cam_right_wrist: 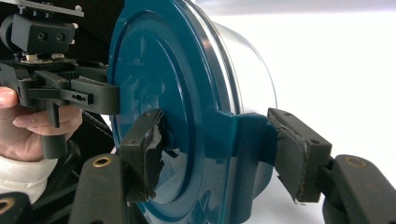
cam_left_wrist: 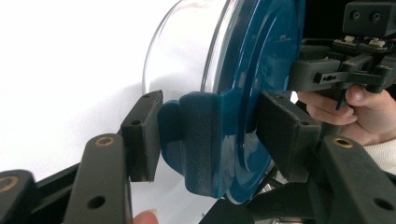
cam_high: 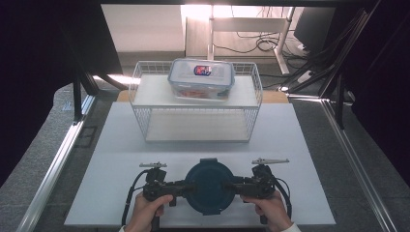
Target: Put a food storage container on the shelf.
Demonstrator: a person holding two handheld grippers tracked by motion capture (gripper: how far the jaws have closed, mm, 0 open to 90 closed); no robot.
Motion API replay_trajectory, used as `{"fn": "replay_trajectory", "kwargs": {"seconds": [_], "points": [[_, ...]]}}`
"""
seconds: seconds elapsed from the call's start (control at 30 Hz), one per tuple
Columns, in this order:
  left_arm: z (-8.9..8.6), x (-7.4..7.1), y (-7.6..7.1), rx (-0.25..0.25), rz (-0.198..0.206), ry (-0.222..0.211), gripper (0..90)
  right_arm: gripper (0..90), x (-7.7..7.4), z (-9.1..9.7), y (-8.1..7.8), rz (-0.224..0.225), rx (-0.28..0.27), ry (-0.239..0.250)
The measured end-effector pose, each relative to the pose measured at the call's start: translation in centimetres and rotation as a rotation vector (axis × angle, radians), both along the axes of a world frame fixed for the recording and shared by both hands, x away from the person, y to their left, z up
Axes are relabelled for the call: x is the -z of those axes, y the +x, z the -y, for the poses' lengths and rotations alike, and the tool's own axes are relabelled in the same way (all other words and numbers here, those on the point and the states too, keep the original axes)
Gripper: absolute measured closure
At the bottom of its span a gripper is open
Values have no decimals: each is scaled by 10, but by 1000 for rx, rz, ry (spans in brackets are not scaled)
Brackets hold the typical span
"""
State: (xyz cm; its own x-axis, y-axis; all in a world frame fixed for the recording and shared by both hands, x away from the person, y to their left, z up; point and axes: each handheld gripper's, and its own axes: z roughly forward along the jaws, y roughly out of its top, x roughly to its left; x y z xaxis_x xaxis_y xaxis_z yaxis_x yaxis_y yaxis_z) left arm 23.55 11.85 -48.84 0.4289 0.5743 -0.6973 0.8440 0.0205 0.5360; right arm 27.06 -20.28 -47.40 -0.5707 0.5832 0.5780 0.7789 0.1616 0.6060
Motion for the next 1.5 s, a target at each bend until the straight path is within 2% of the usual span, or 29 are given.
{"fn": "replay_trajectory", "kwargs": {"seconds": [0.17, 0.43, 0.63, 0.73, 0.83, 1.07, 1.5], "points": [[-1, -11, 3, 11, 42, 9, 428, 384, -13, 0, 2, 50, -9, -2], [-6, -23, 12, 4, 62, -9, 431, 384, -32, -5, 13, 109, -25, -9], [-10, -39, 18, 0, 94, 6, 431, 384, -41, -9, 20, 132, -29, 1], [-11, -45, 22, 5, 89, -1, 431, 384, -48, -10, 21, 143, -27, 3], [-12, -49, 24, 7, 97, -8, 431, 384, -55, -10, 22, 162, -26, -1], [-12, -54, 28, 3, 104, -17, 431, 384, -62, -9, 26, 174, -22, -3], [-12, -77, 39, -1, 147, -9, 432, 384, -83, -10, 36, 219, -22, 9]]}}
